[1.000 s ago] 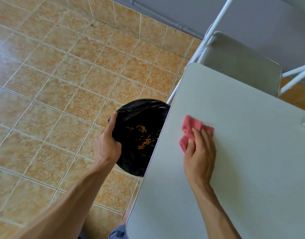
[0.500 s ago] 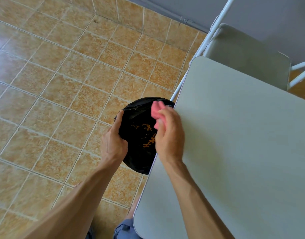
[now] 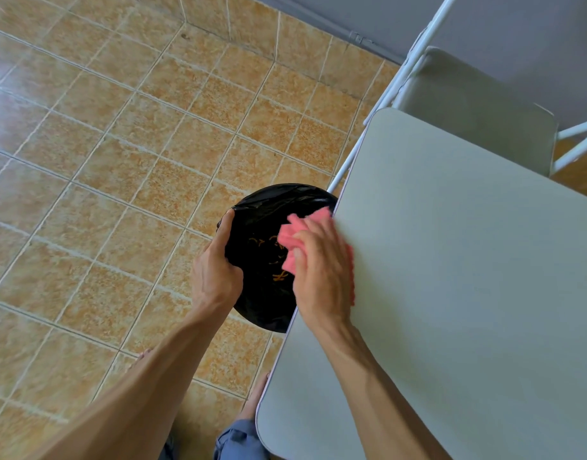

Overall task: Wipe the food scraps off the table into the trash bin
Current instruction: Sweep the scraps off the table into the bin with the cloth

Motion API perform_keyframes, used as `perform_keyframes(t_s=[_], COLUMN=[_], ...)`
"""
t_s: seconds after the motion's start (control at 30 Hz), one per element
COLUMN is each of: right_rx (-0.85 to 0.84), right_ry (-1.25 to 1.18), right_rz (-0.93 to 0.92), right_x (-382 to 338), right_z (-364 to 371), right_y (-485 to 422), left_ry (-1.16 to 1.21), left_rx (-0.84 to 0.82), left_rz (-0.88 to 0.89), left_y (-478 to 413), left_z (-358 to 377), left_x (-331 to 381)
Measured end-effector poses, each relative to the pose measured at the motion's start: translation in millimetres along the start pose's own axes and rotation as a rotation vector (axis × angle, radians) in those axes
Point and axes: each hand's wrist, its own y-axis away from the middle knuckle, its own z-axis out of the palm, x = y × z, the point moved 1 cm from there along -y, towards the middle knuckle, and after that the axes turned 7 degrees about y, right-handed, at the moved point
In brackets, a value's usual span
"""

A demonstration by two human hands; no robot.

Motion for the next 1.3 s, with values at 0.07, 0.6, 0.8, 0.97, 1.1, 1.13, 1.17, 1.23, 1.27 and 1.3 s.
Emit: perform_keyframes(t_s=[0.07,0.6,0.8,0.97,1.1,1.13,1.17,1.23,1.27,1.3], right_rx=[0.008,0.001,0.043,0.187,0.064,0.039,0.016,-0.007,0.010,0.043], right_ry=[-0.073,0.287,0.034,0.191,0.327,0.327,0.322,0.288,0.268,0.250], right_rz=[-0.016,0.322,0.028,0.359,0.472,0.483,0.498,0.544,0.534,0.493], right_x=[-1,31,1,36,40,37,35,29,21,11], right_z=[0,-15,-13,-30,-23,-24,-26,-32,-35,-36], right_y=[-3,16,7,16,26,24,21,18,17,16], left_ry=[0.025,0.062,0.039,0.048,0.050,0.050,0.056,0.070,0.065,0.056], left_rx=[0.009,0.031,0.026,0.027,0.030,0.033,0.031,0.027,0.030,0.039], left_rz=[-0.004,-0.007,0.012,0.031,0.022,0.016,0.011,0.005,0.001,-0.005], left_y=[2,7,9,12,15,15,15,12,10,7], left_z=[-2,-13,-12,-15,-18,-19,-21,-26,-30,-35], left_x=[0,-7,-7,-8,-6,-6,-7,-10,-12,-14])
